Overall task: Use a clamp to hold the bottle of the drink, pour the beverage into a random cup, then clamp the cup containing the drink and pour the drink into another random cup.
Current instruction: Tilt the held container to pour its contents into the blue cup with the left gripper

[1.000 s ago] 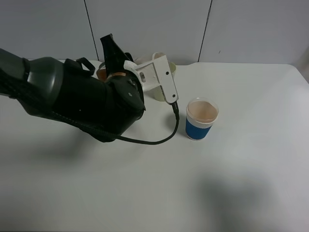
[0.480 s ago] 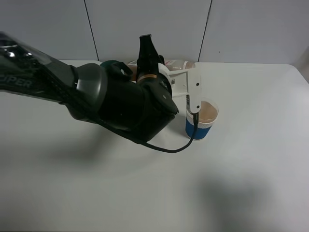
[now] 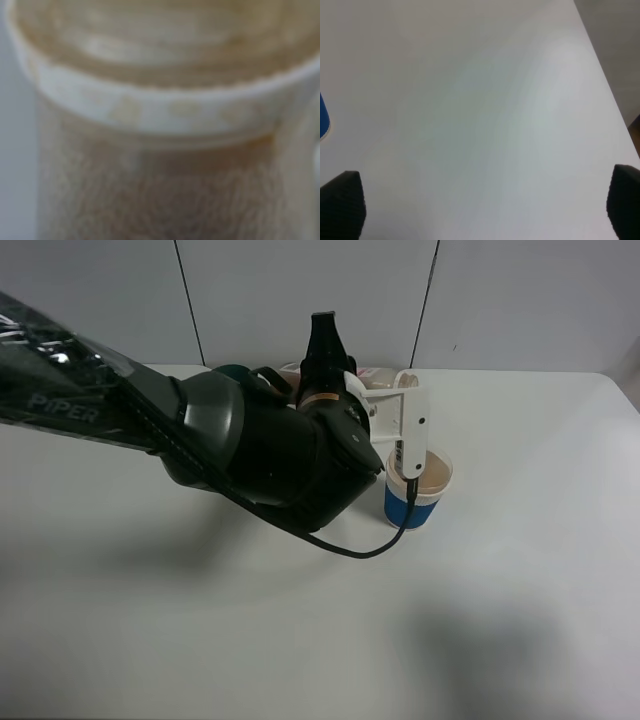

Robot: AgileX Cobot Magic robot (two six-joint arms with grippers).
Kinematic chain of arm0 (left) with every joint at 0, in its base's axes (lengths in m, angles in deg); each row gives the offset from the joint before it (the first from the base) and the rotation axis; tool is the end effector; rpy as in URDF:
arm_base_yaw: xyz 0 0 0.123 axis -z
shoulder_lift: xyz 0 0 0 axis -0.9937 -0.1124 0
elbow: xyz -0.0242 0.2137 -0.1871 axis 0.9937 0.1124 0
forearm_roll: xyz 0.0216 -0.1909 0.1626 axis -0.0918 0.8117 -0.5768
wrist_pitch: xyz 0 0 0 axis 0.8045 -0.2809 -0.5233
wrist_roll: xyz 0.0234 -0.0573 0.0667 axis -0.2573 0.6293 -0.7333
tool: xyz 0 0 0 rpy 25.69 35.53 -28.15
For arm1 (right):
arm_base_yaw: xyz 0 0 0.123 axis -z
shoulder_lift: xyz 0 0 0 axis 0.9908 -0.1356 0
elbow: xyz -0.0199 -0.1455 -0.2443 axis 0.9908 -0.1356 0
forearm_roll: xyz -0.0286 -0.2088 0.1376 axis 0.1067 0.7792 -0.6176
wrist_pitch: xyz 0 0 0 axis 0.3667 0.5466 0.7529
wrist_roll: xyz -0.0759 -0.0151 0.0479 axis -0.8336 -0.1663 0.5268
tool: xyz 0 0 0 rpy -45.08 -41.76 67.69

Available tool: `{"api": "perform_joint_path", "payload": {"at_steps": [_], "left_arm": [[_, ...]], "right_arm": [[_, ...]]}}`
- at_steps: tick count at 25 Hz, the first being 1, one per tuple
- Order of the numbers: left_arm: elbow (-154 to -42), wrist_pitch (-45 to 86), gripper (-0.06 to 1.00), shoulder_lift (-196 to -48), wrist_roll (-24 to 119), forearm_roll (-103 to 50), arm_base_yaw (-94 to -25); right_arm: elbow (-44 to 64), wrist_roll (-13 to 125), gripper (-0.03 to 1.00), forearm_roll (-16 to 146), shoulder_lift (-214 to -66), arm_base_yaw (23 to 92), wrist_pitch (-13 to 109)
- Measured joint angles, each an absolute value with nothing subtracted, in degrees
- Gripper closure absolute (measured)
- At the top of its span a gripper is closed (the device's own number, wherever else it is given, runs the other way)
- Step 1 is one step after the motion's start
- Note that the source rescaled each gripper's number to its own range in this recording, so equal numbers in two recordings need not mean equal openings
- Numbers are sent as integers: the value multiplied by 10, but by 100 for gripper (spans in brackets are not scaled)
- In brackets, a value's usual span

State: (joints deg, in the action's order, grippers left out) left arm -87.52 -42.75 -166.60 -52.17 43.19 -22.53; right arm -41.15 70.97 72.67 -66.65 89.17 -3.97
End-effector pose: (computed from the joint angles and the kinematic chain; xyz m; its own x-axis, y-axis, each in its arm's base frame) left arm 0.2627 -0.3138 0.1719 -0.0534 0.9959 -0.0734 0.2725 0.0852 0.9584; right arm -0.0058 0.0015 0.2783 -0.4616 -0.0843 -0.8831 0.0502 0.9914 -0.1209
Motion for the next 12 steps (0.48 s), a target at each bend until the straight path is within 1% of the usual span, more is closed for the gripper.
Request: {"api": "perform_joint_path", "payload": {"at_steps": [12], "left_arm": [[-875, -428, 90, -1668, -544, 407, -225]], "right_arm": [[-412, 710, 7, 727, -667, 892, -40]]}}
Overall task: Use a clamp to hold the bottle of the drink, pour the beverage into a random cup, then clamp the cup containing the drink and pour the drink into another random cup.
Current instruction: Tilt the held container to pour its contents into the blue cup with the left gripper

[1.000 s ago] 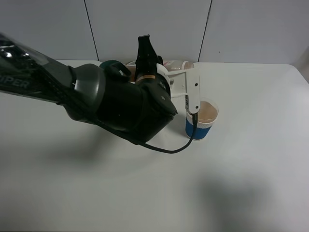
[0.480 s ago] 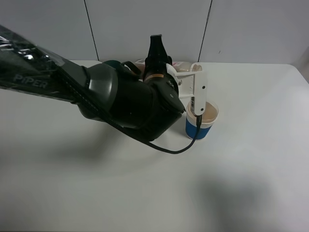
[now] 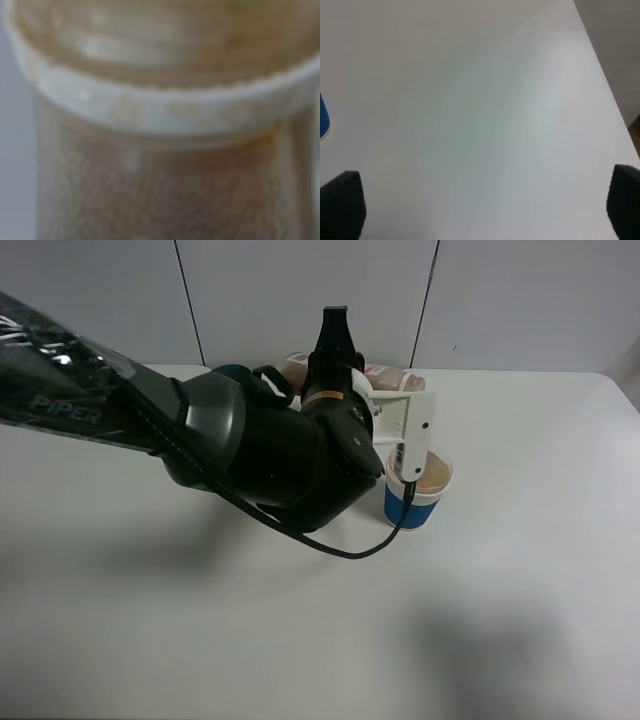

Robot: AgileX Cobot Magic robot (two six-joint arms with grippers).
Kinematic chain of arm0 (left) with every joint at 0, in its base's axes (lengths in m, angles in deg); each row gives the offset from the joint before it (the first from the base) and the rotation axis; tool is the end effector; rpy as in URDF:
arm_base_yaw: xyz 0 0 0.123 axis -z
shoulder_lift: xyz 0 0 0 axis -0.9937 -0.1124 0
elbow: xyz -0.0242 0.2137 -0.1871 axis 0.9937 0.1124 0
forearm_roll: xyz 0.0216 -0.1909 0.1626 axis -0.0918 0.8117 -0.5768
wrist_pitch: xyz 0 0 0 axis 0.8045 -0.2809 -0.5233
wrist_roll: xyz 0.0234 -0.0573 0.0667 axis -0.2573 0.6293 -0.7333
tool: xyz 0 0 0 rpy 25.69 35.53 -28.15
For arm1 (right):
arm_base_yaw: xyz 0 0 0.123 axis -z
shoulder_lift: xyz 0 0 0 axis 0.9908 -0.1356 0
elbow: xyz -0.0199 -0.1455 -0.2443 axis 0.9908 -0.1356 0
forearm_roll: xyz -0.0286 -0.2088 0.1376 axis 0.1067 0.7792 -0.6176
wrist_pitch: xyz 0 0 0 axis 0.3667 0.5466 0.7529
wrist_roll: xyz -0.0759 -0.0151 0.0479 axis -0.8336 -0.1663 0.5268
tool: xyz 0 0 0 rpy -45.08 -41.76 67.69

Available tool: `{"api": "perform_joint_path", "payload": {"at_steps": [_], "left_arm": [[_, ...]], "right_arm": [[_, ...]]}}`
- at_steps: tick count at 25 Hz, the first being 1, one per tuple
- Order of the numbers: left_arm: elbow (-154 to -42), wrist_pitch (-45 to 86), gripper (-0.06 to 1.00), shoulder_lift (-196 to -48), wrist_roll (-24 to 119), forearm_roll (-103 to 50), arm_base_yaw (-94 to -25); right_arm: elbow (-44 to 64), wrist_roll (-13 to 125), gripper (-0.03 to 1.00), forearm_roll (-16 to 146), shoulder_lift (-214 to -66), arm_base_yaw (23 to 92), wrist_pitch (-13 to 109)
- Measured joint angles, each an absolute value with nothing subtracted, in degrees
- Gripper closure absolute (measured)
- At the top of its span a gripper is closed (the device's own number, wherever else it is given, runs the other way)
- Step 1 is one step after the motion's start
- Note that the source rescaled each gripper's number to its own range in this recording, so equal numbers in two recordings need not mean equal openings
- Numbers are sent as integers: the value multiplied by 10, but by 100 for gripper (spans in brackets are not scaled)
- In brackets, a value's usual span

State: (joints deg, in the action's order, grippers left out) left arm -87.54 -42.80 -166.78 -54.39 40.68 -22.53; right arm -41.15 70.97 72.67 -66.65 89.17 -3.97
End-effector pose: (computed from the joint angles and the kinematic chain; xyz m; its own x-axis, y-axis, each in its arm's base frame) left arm 0.2636 -0.3162 0.1732 -0.0123 0.9997 -0.0190 0.2495 0.0215 0.9681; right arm -0.0058 0.0015 0.2783 -0.4616 -0.0843 -0.8831 0.0502 0.9914 -0.1209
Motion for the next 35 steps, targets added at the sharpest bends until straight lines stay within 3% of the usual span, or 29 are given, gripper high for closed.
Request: {"api": "perform_joint_path", "payload": {"at_steps": [35], "left_arm": [[-875, -429, 90, -1668, -621, 362, -225]], "right_arm": [[-412, 710, 7, 727, -667, 892, -40]]}}
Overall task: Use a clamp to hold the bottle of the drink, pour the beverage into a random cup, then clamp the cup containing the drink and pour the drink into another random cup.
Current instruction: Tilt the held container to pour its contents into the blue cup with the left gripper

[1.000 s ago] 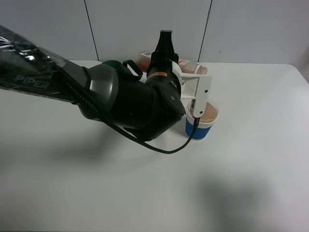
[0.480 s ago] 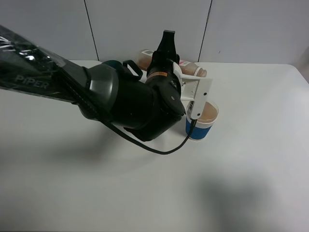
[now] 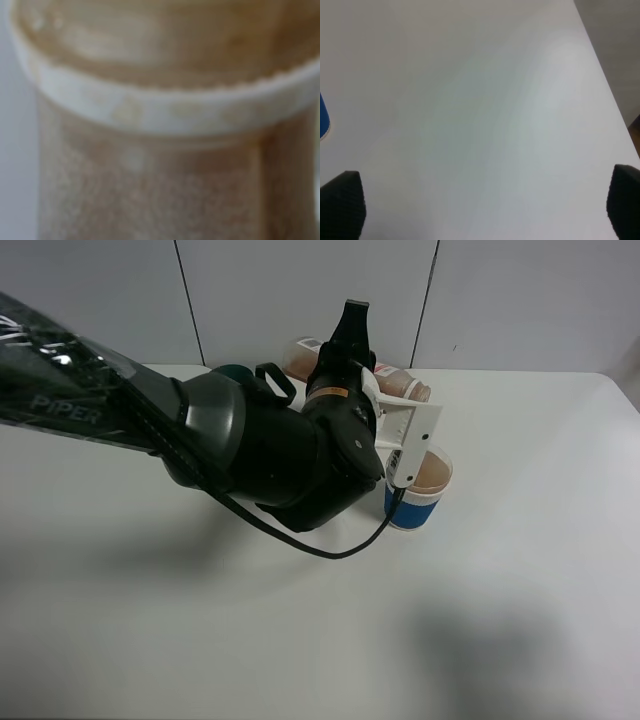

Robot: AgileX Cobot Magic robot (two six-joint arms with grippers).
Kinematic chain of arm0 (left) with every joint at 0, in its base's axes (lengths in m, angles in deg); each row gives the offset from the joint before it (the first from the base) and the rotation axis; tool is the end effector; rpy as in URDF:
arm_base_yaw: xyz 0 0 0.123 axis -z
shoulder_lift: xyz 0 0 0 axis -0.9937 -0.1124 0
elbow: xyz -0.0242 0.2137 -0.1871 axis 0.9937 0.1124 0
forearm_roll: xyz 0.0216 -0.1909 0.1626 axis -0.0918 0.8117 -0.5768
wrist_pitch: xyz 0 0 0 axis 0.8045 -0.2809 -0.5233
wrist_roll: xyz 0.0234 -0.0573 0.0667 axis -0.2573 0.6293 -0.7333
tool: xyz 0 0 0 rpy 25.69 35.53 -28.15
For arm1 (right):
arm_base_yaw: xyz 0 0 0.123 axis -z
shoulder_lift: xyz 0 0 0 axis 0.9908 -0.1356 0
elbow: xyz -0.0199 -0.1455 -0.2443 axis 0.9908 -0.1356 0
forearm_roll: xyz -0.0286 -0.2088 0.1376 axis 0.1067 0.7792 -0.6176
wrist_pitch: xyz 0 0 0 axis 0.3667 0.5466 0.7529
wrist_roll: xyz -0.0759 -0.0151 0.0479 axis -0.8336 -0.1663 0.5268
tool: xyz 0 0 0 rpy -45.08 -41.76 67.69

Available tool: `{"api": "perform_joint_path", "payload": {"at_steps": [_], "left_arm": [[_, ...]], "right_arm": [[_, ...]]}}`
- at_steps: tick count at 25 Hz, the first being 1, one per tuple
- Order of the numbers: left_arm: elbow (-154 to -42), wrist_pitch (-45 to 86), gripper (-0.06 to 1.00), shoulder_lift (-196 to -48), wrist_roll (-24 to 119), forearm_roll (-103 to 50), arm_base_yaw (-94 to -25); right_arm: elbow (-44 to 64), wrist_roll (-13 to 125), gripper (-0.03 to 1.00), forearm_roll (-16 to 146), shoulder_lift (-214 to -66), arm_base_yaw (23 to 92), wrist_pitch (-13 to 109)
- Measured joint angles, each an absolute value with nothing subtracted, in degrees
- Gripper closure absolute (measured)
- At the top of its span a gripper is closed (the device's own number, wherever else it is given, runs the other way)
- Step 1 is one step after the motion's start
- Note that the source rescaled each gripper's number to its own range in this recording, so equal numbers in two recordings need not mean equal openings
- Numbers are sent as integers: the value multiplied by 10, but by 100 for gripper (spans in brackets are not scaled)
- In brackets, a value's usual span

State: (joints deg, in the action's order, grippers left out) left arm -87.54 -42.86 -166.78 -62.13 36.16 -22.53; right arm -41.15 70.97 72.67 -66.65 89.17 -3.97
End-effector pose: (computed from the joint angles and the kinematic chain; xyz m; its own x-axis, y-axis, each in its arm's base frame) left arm 0.2645 -0.3204 0.1776 0.0686 0.9876 0.1412 0.1931 -0.1520 0.9693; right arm -0.0058 0.0015 0.2783 -0.4616 -0.0843 -0.8831 0.0502 0.9914 -0.1209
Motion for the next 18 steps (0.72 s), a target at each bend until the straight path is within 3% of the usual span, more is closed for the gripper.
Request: {"api": "perform_joint_path", "payload": {"at_steps": [18], "left_arm": [[-875, -434, 90, -1668, -622, 353, -225]], "right_arm": [[-412, 710, 7, 727, -667, 892, -40]]}}
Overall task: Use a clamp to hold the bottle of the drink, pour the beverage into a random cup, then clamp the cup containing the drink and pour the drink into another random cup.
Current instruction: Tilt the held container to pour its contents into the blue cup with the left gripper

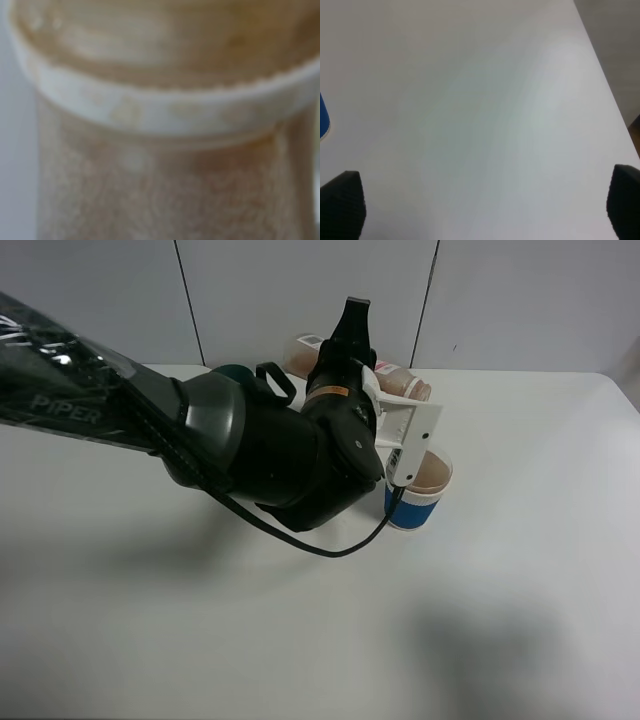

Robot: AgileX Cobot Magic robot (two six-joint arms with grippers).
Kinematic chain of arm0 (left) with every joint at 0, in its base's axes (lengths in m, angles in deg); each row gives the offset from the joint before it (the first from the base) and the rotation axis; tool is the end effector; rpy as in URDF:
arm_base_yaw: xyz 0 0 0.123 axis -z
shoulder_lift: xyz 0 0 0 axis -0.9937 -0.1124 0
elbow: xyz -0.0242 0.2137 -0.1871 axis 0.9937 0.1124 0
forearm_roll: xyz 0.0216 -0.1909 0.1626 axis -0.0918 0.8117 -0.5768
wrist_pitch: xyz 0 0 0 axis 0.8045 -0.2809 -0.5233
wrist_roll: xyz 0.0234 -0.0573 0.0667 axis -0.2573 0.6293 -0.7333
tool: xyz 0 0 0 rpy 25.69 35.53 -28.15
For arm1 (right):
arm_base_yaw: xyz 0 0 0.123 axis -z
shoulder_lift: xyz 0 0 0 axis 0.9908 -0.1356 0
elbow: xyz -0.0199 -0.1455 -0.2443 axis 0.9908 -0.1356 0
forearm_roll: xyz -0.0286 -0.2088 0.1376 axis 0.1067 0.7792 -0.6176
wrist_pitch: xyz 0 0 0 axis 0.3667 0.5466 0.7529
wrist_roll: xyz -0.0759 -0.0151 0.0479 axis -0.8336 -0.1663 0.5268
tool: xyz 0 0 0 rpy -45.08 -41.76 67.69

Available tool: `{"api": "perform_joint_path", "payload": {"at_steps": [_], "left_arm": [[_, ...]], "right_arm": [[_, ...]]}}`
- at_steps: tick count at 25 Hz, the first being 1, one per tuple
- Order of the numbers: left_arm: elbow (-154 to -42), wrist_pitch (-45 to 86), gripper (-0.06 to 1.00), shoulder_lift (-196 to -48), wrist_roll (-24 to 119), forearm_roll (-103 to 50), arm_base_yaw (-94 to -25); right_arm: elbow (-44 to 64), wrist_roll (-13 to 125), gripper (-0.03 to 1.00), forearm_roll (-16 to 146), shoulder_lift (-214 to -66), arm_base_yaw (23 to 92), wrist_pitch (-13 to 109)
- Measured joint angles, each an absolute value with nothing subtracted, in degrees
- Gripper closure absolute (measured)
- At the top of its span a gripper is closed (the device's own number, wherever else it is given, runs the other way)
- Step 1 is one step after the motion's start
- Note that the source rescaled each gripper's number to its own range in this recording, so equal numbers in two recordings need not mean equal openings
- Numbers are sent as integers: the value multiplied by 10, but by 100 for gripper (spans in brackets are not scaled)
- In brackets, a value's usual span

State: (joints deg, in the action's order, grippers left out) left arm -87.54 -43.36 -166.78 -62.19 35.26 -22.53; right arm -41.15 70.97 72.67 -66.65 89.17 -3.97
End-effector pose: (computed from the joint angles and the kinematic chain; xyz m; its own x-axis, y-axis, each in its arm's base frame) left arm 0.2648 -0.3207 0.1790 0.0713 0.9862 0.1497 0.1767 -0.1602 0.9712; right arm -0.0058 0.0015 0.2783 -0.4616 -0.0843 -0.8831 0.0502 0.9914 -0.1209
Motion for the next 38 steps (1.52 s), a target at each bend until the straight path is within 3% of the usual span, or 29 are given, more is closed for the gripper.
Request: {"api": "perform_joint_path", "payload": {"at_steps": [38], "left_arm": [[-875, -446, 90, -1668, -648, 326, -225]], "right_arm": [[-412, 710, 7, 727, -667, 892, -40]]}}
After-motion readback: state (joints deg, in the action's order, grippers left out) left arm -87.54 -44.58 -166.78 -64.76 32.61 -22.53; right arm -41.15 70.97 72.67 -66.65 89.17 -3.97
